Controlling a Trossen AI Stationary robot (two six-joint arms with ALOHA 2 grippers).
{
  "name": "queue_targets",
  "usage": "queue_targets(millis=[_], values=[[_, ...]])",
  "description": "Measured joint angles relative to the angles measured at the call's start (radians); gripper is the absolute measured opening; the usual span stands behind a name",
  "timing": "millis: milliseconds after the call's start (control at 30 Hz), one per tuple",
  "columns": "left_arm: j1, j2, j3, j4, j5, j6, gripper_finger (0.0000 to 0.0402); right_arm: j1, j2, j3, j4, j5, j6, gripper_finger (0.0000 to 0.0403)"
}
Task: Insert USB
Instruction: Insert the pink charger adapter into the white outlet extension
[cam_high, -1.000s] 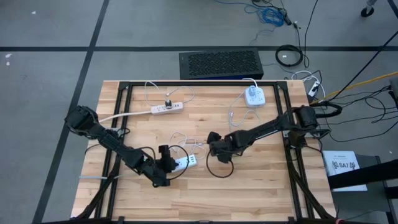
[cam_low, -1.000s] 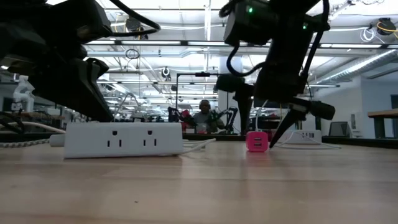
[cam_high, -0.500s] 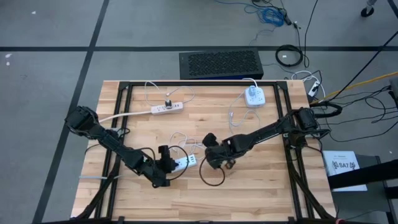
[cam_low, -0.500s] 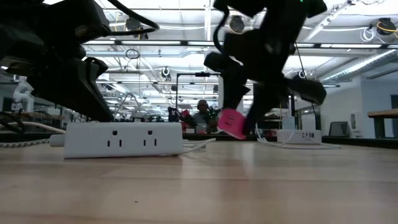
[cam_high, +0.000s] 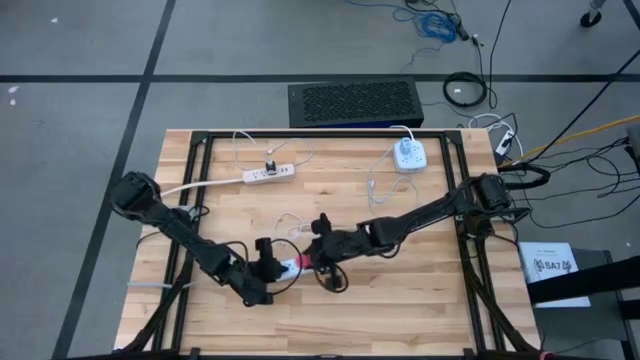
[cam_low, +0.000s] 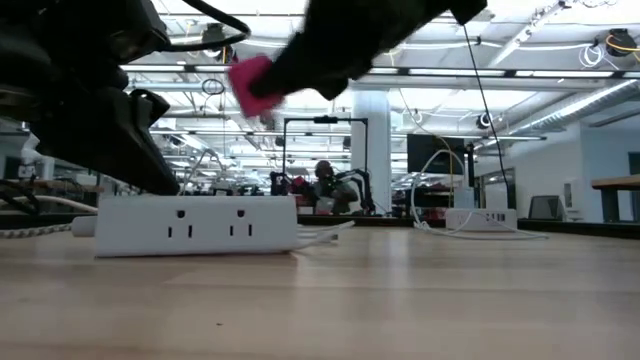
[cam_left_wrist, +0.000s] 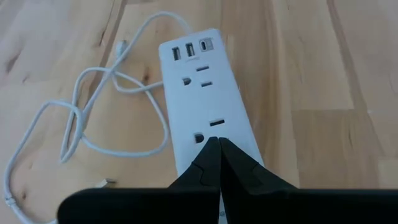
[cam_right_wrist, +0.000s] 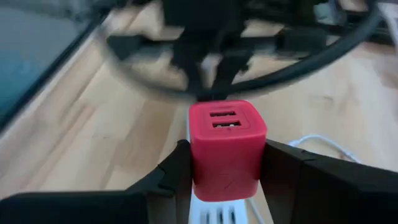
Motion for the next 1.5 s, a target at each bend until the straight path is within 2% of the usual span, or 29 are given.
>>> queue_targets(millis=[100, 233, 500, 733, 833, 1033, 1100, 1200, 1300, 1500], values=[[0.0, 0.0, -0.004, 0.034, -0.03, -0.018, 0.0001, 0.001, 0.025, 0.002, 0.124, 0.041, 0.111, 0.012], [0.0, 0.002, -0.013, 0.045, -0.094, -0.065, 0.0001, 0.012, 0.086, 0.001, 0.203, 0.053, 0.182, 0.012], [0.0, 0.0, -0.048, 0.088, -0.135, -0.07, 0.0001, 0.017, 0.165, 0.0, 0.239, 0.069, 0.192, 0.012], [0.0, -0.001, -0.048, 0.089, -0.12, -0.07, 0.0001, -0.013, 0.133, 0.001, 0.193, 0.099, 0.181, 0.012], [0.0, -0.001, -0.048, 0.089, -0.117, -0.07, 0.0001, -0.025, 0.122, 0.041, 0.05, 0.099, 0.177, 0.012], [0.002, -0.002, -0.048, 0.089, -0.107, -0.072, 0.0001, -0.034, 0.123, 0.232, -0.436, 0.097, 0.086, 0.012], [0.002, -0.002, -0.048, 0.089, -0.1, -0.072, 0.0001, -0.033, 0.123, 0.29, -0.64, 0.051, 0.078, 0.012], [0.002, -0.002, -0.047, 0.087, -0.096, -0.072, 0.0001, -0.022, 0.121, 0.316, -0.832, -0.031, 0.047, 0.012], [0.003, -0.002, -0.047, 0.087, -0.094, -0.072, 0.0001, -0.007, 0.122, 0.287, -0.91, -0.085, -0.032, 0.012], [0.003, -0.002, -0.047, 0.087, -0.091, -0.072, 0.0001, 0.02, 0.124, 0.208, -0.869, -0.137, -0.189, 0.012]])
